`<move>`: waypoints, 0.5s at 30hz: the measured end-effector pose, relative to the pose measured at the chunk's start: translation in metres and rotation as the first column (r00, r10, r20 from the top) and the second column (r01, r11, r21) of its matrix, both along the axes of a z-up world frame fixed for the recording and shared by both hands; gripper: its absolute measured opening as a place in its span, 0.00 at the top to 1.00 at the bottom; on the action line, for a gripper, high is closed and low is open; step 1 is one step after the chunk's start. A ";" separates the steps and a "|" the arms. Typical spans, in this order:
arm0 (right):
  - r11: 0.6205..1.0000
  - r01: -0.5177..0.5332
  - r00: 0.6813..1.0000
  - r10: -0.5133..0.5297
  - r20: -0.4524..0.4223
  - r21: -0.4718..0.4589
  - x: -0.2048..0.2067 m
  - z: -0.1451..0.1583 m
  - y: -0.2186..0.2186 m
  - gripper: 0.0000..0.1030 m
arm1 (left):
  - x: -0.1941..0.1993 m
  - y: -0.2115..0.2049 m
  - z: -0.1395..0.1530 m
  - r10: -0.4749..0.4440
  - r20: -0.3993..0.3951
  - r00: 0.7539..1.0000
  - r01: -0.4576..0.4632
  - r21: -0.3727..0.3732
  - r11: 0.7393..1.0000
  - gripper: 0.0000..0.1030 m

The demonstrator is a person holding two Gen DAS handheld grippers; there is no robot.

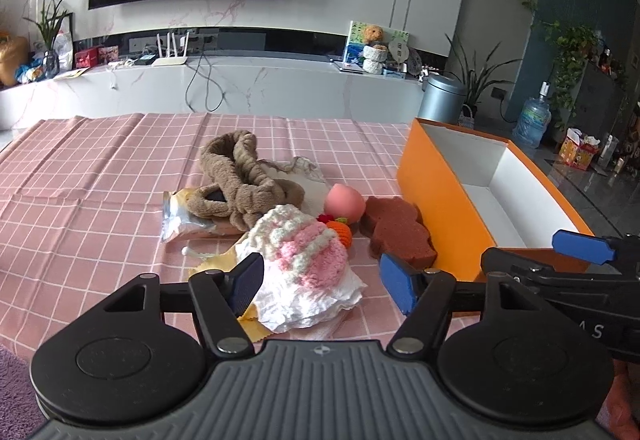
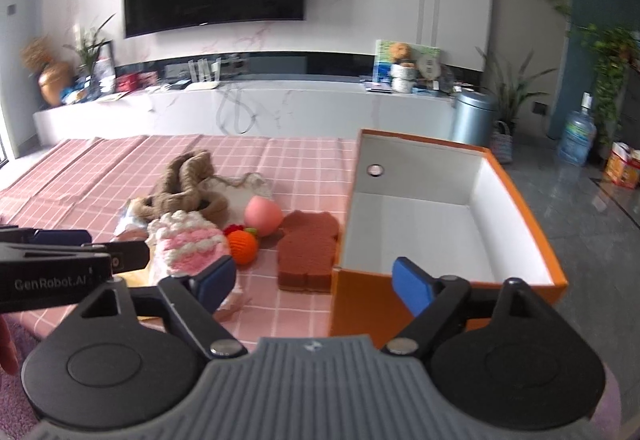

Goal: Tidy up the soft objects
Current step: 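Grasp the pink crocheted cake with left gripper while right gripper grasps white cloth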

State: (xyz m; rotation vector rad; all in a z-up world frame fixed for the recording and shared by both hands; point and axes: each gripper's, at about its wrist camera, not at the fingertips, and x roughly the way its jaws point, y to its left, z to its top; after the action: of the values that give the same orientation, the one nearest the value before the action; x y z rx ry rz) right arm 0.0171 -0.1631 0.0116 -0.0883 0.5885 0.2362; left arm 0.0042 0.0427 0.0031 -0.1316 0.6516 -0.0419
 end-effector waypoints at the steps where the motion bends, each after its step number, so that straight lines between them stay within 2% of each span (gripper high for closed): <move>1: 1.000 -0.023 1.000 0.023 0.004 -0.010 0.002 0.000 0.004 0.28 | 0.001 0.005 0.000 0.009 -0.001 1.000 -0.009 -0.017 1.000 0.23; 5: 0.993 -0.113 0.994 0.113 -0.004 -0.044 0.014 -0.004 0.024 0.38 | 0.007 0.018 -0.001 0.038 -0.001 0.999 -0.038 -0.023 0.999 0.23; 6: 0.989 -0.137 0.991 0.137 -0.007 -0.051 0.018 -0.005 0.029 0.45 | 0.009 0.021 -0.002 0.045 -0.005 0.999 -0.046 -0.034 0.998 0.23; 13: 0.969 -0.231 0.972 0.227 -0.054 -0.090 0.048 -0.020 0.056 0.69 | 0.029 0.041 -0.013 0.075 -0.069 0.995 -0.083 -0.122 0.989 0.23; 15: 0.965 -0.246 0.968 0.240 -0.076 -0.089 0.057 -0.025 0.062 0.71 | 0.037 0.045 -0.018 0.086 -0.090 0.992 -0.098 -0.136 0.986 0.22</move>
State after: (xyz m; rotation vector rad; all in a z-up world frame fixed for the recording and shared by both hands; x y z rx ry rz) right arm 0.0741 -0.1012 -0.0132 -0.2494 0.6536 0.4506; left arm 0.0413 0.0874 -0.0150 -0.3002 0.7257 0.0071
